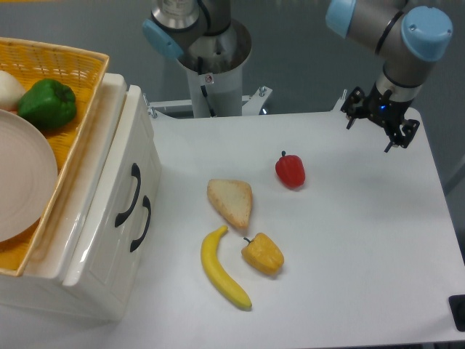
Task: Slide the top white drawer open
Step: 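Move the gripper from its start pose toward the white cabinet, then lower the gripper over the bread slice toward the upper drawer handle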
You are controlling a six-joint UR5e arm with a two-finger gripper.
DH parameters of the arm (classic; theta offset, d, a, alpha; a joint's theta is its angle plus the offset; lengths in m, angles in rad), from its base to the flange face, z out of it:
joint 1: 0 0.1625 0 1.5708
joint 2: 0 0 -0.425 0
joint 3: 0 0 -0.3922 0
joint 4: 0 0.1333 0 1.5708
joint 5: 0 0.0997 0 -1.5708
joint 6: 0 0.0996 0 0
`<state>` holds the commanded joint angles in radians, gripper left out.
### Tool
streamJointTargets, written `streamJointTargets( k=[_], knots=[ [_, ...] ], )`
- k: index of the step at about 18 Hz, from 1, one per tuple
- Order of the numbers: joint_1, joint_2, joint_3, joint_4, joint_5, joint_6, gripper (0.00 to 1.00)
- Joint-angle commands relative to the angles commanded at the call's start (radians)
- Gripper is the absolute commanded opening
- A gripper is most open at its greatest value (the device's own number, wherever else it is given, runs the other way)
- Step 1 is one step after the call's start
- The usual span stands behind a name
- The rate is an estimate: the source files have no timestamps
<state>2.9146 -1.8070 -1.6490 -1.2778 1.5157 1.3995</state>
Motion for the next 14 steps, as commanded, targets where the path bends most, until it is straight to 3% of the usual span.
streamJointTargets(
  k=[6, 11, 14],
  knots=[
    [-0.021, 0.046, -0.021, -0.003, -0.071, -0.045, 1.00],
    [-0.095, 0.067, -0.043, -0.002, -0.077, -0.244, 1.00],
    [-0.182, 0.069, -0.034, -0.005, -0.077, -0.382, 1.00]
  ],
)
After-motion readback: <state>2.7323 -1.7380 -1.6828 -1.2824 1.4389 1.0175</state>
